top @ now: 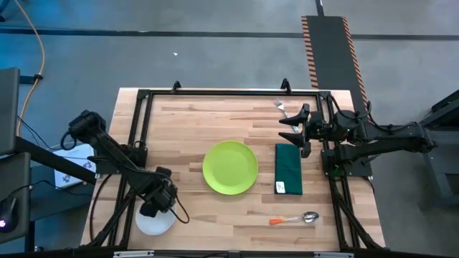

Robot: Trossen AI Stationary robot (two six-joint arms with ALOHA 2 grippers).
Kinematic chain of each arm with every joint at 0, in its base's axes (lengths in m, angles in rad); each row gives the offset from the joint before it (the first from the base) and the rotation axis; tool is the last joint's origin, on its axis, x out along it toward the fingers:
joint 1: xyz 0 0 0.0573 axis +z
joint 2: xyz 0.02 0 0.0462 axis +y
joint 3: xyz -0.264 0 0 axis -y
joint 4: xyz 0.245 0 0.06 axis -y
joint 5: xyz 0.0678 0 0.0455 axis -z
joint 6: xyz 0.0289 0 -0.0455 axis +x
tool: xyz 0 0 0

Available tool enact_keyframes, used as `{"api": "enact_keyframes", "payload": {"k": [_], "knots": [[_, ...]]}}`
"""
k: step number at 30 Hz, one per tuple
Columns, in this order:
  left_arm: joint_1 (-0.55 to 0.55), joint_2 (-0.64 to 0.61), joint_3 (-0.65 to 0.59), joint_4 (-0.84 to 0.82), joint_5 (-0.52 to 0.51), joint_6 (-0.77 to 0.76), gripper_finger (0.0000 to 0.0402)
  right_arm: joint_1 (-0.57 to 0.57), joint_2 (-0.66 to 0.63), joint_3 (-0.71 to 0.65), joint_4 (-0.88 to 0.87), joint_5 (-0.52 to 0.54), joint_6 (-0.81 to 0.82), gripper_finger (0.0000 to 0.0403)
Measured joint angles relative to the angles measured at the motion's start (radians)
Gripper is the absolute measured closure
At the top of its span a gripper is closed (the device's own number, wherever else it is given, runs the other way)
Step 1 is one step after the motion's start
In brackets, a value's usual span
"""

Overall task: Set table place
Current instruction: Put the white bowl on top of the green plate

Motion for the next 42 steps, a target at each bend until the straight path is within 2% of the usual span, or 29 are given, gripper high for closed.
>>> {"api": "enact_keyframes", "payload": {"k": [3, 8, 12, 16, 18, 22, 26, 29, 34, 37, 42], "knots": [[-0.002, 0.000, -0.038, 0.037, 0.038, -0.027, 0.0222, 0.000, 0.000, 0.000, 0.000, 0.000, 0.000, 0.0183], [-0.001, -0.004, -0.041, 0.036, 0.002, -0.042, 0.0229, 0.000, 0.000, 0.000, 0.000, 0.001, 0.018, 0.0183], [-0.001, -0.004, -0.041, 0.039, -0.005, -0.041, 0.0275, 0.000, 0.000, 0.000, 0.000, 0.001, 0.018, 0.0183], [-0.001, -0.004, -0.023, 0.028, -0.003, -0.018, 0.0361, 0.000, 0.000, 0.000, 0.000, 0.011, 0.018, 0.0183], [0.000, -0.004, -0.005, 0.030, 0.003, 0.004, 0.0390, 0.000, 0.000, 0.000, 0.000, 0.024, 0.018, 0.0183], [-0.001, -0.004, 0.027, 0.026, -0.002, 0.036, 0.0380, 0.000, 0.000, 0.000, 0.000, 0.040, 0.018, 0.0183], [0.022, -0.019, 0.067, -0.017, 0.021, 0.057, 0.0397, 0.000, 0.000, 0.000, 0.000, 0.043, 0.018, 0.0183], [0.086, -0.052, 0.112, -0.078, 0.061, 0.076, 0.0394, 0.000, 0.000, 0.000, 0.000, 0.043, 0.020, 0.0183], [0.276, -0.131, 0.239, -0.176, 0.057, 0.173, 0.0397, 0.000, 0.000, 0.000, -0.001, 0.043, 0.029, 0.0183], [0.418, -0.155, 0.344, -0.191, 0.039, 0.210, 0.0400, 0.000, 0.000, 0.000, -0.001, 0.043, 0.029, 0.0183], [0.639, -0.148, 0.557, -0.162, -0.017, 0.178, 0.0400, 0.000, 0.000, 0.000, 0.000, 0.049, 0.038, 0.0183]]}}
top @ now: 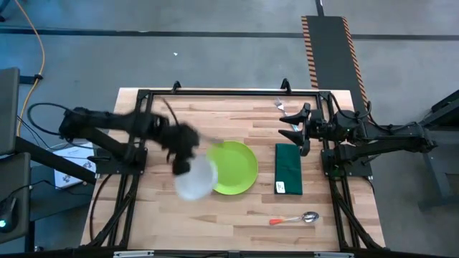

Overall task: Set table place
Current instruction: Put the white bowl on top of the green plate

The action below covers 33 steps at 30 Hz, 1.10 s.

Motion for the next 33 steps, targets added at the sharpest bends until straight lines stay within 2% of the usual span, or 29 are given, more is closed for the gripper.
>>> {"api": "enact_keyframes", "payload": {"k": [4, 9, 12, 18, 22, 25, 33], "knots": [[0.146, 0.011, 0.107, 0.132, -0.014, -0.033, 0.0400, 0.000, 0.000, 0.000, 0.000, 0.006, 0.041, 0.0183], [0.275, -0.008, 0.088, 0.464, 0.076, -0.024, 0.0401, 0.000, 0.000, 0.000, 0.012, 0.006, 0.038, 0.0183], [0.313, -0.007, 0.014, 0.615, 0.141, -0.028, 0.0401, 0.000, 0.000, 0.000, 0.015, 0.005, 0.038, 0.0183], [0.316, -0.008, -0.235, 1.028, 0.167, -0.184, 0.0401, 0.001, 0.000, 0.000, 0.015, -0.023, 0.035, 0.0183], [0.291, -0.012, -0.354, 1.302, 0.154, -0.267, 0.0401, 0.001, 0.000, 0.000, 0.015, -0.032, 0.034, 0.0183], [0.288, -0.012, -0.391, 1.385, 0.154, -0.269, 0.0401, 0.001, 0.001, 0.000, 0.014, -0.032, 0.036, 0.0183], [0.290, -0.013, -0.391, 1.393, 0.147, -0.221, 0.0402, 0.001, 0.001, 0.000, 0.006, -0.033, 0.040, 0.0183]]}}
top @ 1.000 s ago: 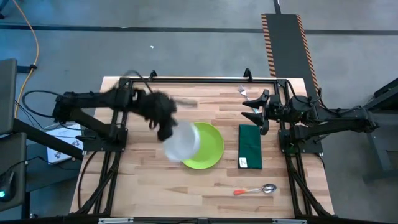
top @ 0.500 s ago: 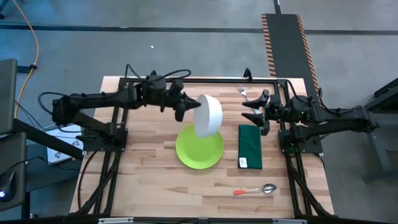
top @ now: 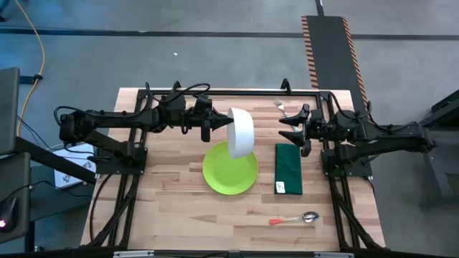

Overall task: Set table place
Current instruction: Put the white bowl on top of the green plate

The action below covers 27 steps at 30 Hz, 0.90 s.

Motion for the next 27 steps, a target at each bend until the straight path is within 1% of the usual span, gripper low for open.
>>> {"api": "enact_keyframes", "payload": {"k": [17, 21, 22, 24, 27], "knots": [[0.000, -0.001, 0.000, -0.068, 0.000, 0.002, 0.0401, 0.000, 0.000, 0.000, -0.014, -0.002, 0.000, 0.0183], [0.000, -0.009, 0.000, -0.107, -0.001, 0.003, 0.0401, 0.000, 0.000, 0.000, -0.014, -0.002, 0.000, 0.0183], [0.000, -0.014, 0.001, -0.127, -0.005, 0.003, 0.0401, 0.000, 0.000, 0.000, -0.014, -0.002, 0.000, 0.0183], [0.000, -0.021, 0.017, -0.221, -0.024, 0.003, 0.0401, 0.000, 0.000, 0.000, -0.014, -0.002, 0.000, 0.0183], [0.000, -0.016, 0.084, -0.461, -0.061, 0.008, 0.0401, 0.000, 0.000, 0.000, -0.014, -0.001, 0.000, 0.0183]]}}
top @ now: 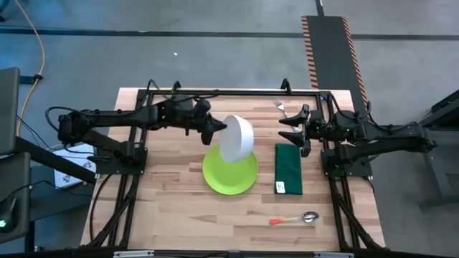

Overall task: Set table place
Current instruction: Put the white bowl on top of the green plate

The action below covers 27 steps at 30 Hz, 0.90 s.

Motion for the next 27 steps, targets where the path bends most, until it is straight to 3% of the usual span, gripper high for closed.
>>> {"api": "enact_keyframes", "payload": {"k": [5, 12, 19, 27], "knots": [[-0.024, 0.111, 0.141, -0.344, -0.022, 0.033, 0.0401, 0.000, 0.000, 0.000, -0.008, 0.001, 0.000, 0.0183], [-0.107, 0.328, 0.330, -0.637, -0.099, 0.109, 0.0401, 0.000, 0.000, 0.000, -0.019, 0.008, -0.006, 0.0183], [-0.151, 0.506, 0.410, -0.684, -0.141, 0.132, 0.0401, 0.000, 0.000, 0.000, -0.022, 0.014, -0.005, 0.0183], [-0.151, 0.587, 0.411, -0.674, -0.210, 0.131, 0.0401, 0.000, 0.000, 0.000, -0.030, 0.016, -0.004, 0.0183]]}}
